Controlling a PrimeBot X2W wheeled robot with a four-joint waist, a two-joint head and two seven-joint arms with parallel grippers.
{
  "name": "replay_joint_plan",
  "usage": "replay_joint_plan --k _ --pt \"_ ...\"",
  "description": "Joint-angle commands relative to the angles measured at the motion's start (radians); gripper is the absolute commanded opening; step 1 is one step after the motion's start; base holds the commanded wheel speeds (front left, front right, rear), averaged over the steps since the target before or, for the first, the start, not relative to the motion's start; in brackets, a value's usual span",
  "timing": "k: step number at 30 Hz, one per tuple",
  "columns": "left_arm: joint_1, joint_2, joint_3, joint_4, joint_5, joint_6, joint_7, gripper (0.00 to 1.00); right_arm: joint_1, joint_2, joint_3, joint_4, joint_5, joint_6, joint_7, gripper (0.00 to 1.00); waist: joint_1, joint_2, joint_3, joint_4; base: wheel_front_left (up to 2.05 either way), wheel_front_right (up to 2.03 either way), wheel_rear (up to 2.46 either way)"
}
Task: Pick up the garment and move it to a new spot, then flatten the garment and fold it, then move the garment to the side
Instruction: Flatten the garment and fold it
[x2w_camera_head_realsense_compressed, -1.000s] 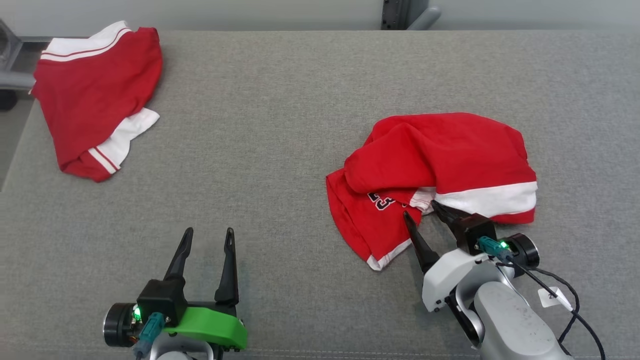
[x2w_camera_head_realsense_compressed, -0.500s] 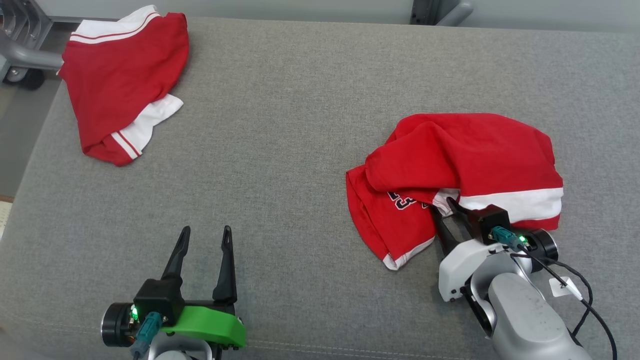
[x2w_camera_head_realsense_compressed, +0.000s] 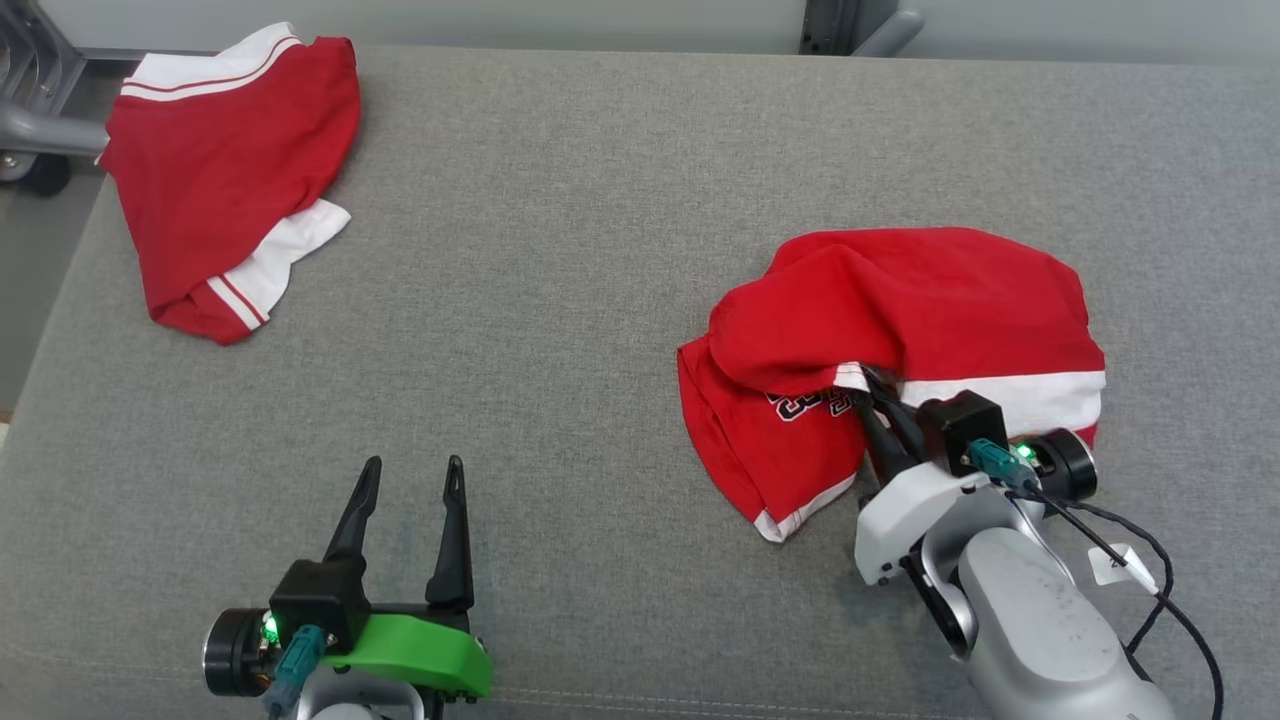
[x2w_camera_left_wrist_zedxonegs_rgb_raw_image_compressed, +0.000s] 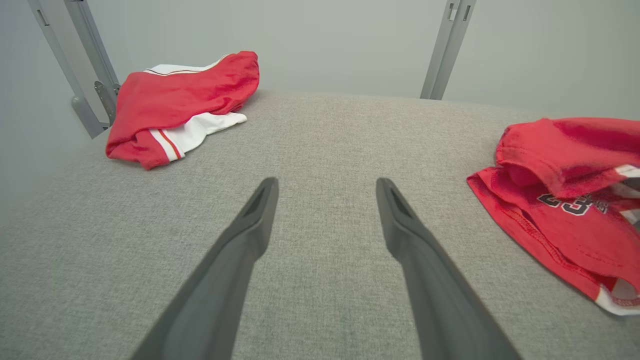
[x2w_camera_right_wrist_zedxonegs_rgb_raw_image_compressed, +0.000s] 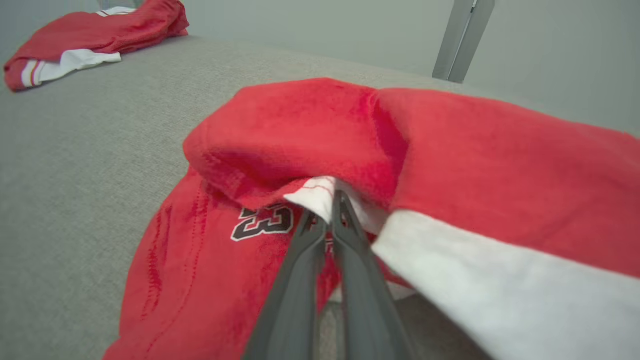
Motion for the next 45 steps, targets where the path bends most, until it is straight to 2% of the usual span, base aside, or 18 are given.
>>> replay_joint_plan --k 1,3,5,10,20,28,29,30,31,32,39,45 --pt "-0.004 0.001 0.001 0.005 0.002 -0.005 0.001 1.0 0.013 0.0 0.023 -0.025 0.025 0.0 -0.003 0.0 0.0 0.0095 -0.007 0.0 0.0 0.0 0.0" --pt "0.001 0.001 -0.001 0.008 0.004 -0.005 0.001 1.0 0.024 0.0 0.067 -0.064 0.055 0.0 -0.003 0.0 0.0 0.0095 -0.016 0.001 0.0 0.0 0.0" --pt "0.008 0.001 -0.003 0.013 0.006 -0.008 0.001 1.0 0.038 0.0 0.152 -0.124 0.116 0.0 -0.003 0.0 0.0 0.0095 -0.03 0.003 0.0 0.0 0.0" --pt "0.019 0.001 -0.007 0.018 0.01 -0.011 0.001 1.0 0.045 -0.001 0.301 -0.173 0.217 0.0 -0.003 0.0 0.0 0.0095 -0.052 0.009 0.0 0.0 0.0" --pt "0.019 0.001 -0.014 0.015 0.005 -0.013 0.001 1.0 -0.042 -0.001 0.513 -0.128 0.38 0.0 -0.003 0.0 0.0 0.0095 -0.055 0.031 0.0 0.0 0.0" --pt "-0.001 0.001 -0.025 0.017 -0.01 -0.006 0.001 1.0 -0.121 0.0 0.631 -0.005 0.454 0.0 -0.003 0.0 0.0 0.0095 -0.042 0.061 0.0 0.0 0.0" --pt "-0.002 0.001 -0.025 0.018 -0.01 -0.005 0.001 1.0 -0.125 0.0 0.639 -0.002 0.462 0.0 -0.003 0.35 0.0 0.0095 -0.04 0.063 0.0 0.0 0.0" --pt "-0.003 0.001 -0.024 0.017 -0.011 -0.004 0.001 1.0 -0.127 0.001 0.651 -0.007 0.472 0.0 -0.003 0.86 0.0 0.0095 -0.039 0.065 0.0 0.0 0.0" --pt "-0.003 0.001 -0.024 0.017 -0.011 -0.004 0.001 1.0 -0.127 0.001 0.651 -0.007 0.472 0.0 -0.003 0.86 0.0 0.0095 -0.039 0.065 0.0 0.0 0.0" --pt "-0.004 0.001 -0.022 0.017 -0.012 -0.003 0.001 1.0 -0.129 0.001 0.662 -0.016 0.485 0.0 -0.003 1.0 0.0 0.0095 -0.038 0.065 0.0 0.0 0.0" --pt "-0.003 0.001 -0.009 0.012 -0.006 0.001 0.001 1.0 -0.146 -0.001 0.696 -0.063 0.516 0.0 -0.003 1.0 0.0 0.0095 -0.046 0.039 0.0 0.0 0.0" --pt "0.014 0.001 -0.01 0.009 0.002 -0.005 0.001 1.0 -0.105 -0.001 0.591 -0.115 0.476 0.0 -0.003 1.0 0.0 0.0095 -0.066 -0.01 0.0 0.0 0.0"
